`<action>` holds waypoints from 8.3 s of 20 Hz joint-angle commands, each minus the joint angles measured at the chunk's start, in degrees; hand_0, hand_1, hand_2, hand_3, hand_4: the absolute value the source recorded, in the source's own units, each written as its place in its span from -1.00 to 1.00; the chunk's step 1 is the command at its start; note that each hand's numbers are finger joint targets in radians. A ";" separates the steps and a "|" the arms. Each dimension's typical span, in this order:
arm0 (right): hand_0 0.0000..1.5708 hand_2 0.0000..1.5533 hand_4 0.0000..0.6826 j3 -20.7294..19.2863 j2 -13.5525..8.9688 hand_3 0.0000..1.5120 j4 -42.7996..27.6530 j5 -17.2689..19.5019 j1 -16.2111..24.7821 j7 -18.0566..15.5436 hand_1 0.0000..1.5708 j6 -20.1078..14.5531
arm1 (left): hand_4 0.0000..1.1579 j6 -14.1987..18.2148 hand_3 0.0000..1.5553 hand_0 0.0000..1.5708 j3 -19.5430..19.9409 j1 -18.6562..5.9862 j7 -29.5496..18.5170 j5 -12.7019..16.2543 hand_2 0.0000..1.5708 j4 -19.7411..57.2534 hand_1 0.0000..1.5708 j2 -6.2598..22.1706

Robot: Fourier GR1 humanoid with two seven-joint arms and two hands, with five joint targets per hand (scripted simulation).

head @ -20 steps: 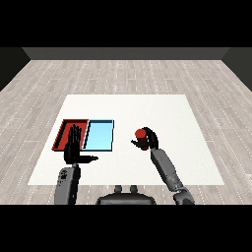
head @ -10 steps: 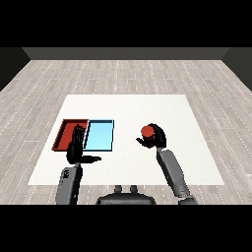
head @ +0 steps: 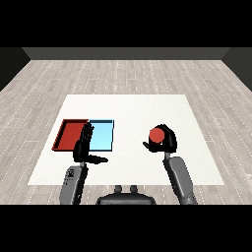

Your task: Pick the red can and put it in the red box

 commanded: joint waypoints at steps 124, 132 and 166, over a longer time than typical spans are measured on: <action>-1.00 -1.00 -1.00 1.00 -6.77 -1.00 -14.87 -10.24 16.69 -2.77 -1.00 -0.98 | 0.92 35.99 0.92 1.00 -7.57 -20.54 2.86 9.28 1.00 23.68 1.00 19.96; -1.00 -1.00 -1.00 1.24 -4.77 -1.00 -12.04 -10.49 16.97 -3.93 -1.00 -0.13 | 0.92 32.87 0.92 1.00 -3.34 -23.53 8.89 5.92 0.98 42.47 1.00 28.86; -1.00 -1.00 -1.00 -3.05 -3.40 -1.00 4.84 -11.43 6.08 -10.50 -1.00 5.77 | -1.00 5.23 -1.00 -1.00 14.69 -37.19 -18.13 17.83 -1.00 73.64 -1.00 22.21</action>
